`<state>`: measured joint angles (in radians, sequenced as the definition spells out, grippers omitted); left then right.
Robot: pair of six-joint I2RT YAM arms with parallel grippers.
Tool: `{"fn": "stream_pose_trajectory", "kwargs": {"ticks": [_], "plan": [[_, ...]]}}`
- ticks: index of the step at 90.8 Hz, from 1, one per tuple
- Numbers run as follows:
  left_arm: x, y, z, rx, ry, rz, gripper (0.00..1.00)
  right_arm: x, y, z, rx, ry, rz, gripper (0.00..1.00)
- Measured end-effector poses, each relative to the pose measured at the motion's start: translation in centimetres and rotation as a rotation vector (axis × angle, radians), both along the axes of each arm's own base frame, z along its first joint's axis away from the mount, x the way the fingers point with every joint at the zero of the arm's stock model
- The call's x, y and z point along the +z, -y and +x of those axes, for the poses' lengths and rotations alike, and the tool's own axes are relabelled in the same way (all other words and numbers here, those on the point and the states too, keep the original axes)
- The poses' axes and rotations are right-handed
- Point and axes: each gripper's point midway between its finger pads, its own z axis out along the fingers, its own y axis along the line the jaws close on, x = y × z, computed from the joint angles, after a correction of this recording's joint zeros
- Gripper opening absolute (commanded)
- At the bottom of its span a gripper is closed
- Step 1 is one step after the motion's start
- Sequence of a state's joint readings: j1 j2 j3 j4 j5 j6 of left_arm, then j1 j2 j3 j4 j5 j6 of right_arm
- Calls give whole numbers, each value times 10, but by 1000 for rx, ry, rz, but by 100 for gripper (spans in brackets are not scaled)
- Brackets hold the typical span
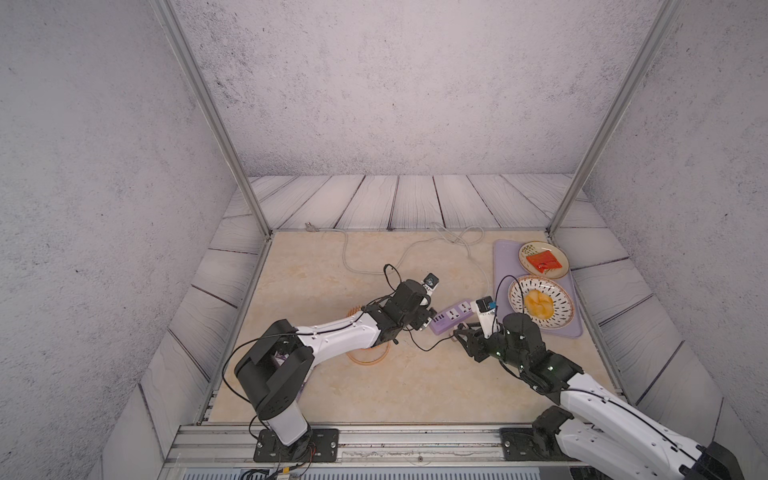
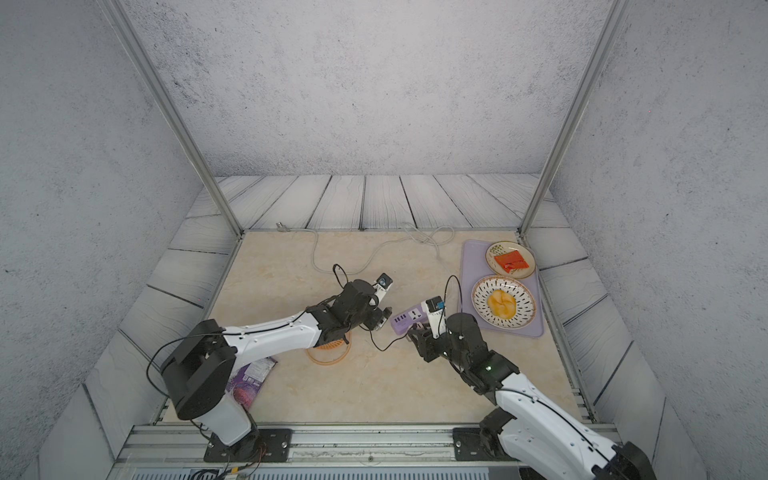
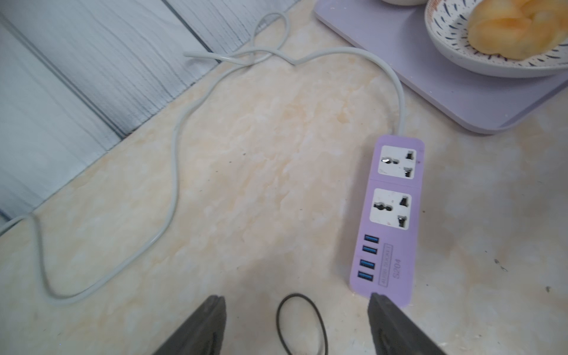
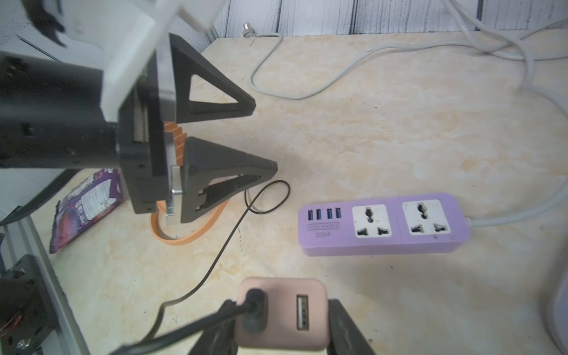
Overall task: Unplug the desk fan from the power strip
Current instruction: Place the plug at the center of the board.
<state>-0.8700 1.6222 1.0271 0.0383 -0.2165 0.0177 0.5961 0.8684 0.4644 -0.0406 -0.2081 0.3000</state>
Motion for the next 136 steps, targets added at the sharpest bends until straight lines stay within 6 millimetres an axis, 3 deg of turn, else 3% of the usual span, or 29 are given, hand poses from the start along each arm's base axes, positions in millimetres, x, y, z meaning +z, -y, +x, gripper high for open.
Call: {"fn": "stream_pose_trajectory", "kwargs": {"ticks": [28, 49, 86, 111, 124, 136], "plan": [[54, -68, -3, 265, 21, -63, 80, -9, -26, -12, 69, -186, 1, 32], [62, -98, -24, 330, -10, -121, 80, -21, -32, -21, 93, -373, -94, 31], [65, -122, -50, 374, -59, -178, 80, -81, -33, -51, 162, -669, -346, 30], [62, -126, -55, 374, -81, -175, 80, -99, -42, -47, 177, -727, -434, 30], [63, -128, -57, 374, -77, -179, 80, -106, -44, -44, 173, -734, -478, 36], [63, -128, -57, 374, -78, -178, 80, -106, -45, -40, 166, -728, -492, 51]]}}
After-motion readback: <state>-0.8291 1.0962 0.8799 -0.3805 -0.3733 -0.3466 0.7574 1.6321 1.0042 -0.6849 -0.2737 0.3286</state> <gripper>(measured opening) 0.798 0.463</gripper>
